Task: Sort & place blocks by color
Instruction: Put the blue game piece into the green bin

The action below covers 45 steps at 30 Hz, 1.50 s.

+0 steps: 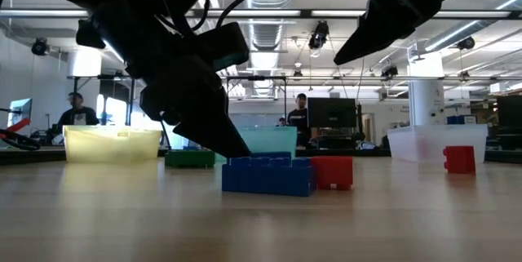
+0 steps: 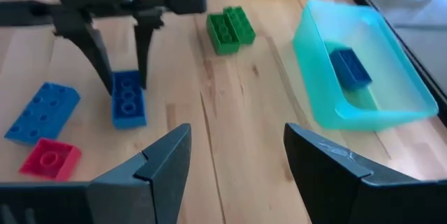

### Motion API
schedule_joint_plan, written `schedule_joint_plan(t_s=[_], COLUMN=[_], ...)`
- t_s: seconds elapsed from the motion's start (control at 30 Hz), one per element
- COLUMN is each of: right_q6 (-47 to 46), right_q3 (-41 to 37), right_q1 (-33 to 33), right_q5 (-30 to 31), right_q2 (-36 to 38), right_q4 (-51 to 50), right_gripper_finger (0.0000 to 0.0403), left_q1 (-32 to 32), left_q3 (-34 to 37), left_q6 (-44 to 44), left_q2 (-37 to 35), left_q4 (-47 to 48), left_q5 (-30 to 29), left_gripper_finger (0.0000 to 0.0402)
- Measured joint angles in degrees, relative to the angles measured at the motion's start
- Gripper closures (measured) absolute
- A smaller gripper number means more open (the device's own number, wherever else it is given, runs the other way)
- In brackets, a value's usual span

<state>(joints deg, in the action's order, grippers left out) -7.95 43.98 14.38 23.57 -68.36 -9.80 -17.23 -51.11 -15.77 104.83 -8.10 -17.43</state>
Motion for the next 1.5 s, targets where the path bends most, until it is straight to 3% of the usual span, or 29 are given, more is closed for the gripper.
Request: schedule_joint_plan(t_s=[0.23, 0.4, 0.57, 0.73, 0.9, 1.17, 1.5], right_q6=[5.79, 10.15, 11.64, 11.85, 13.55, 21.06, 25.46], right_q3=[-8.66, -15.67, -19.23, -19.61, -17.5, -12.95, -4.81], right_q1=[0.25, 0.25, 0.1, 0.1, -0.04, -0.03, -0.44], right_q5=[-0.16, -1.92, -9.1, -10.1, -10.1, -10.1, -10.45], right_q2=[0.0, 0.02, 0.09, 0.02, -1.77, -9.77, -17.04], right_q4=[21.76, 41.32, 56.31, 58.67, 61.59, 73.59, 75.18], right_gripper_finger=[0.0184, 0.0184, 0.0181, 0.0159, 0.0136, 0.0132, 0.0149], left_q1=[-0.12, -0.13, -0.13, -0.13, -0.13, -0.13, -0.13], left_q3=[1.3, 3.84, 9.05, 14.16, 15.89, 14.68, 14.16], left_q6=[4.58, 11.83, 19.52, 24.69, 27.04, 27.41, 27.21], left_q2=[-3.93, -10.0, -16.43, -19.43, -18.85, -16.02, -15.67], left_q4=[-5.52, -13.25, -26.93, -43.38, -51.14, -56.1, -57.26], left_q5=[-6.44, -7.17, -8.12, -7.61, -7.07, -6.45, -3.63], left_gripper_finger=[0.0291, 0.0291, 0.0291, 0.0291, 0.029, 0.0291, 0.0291])
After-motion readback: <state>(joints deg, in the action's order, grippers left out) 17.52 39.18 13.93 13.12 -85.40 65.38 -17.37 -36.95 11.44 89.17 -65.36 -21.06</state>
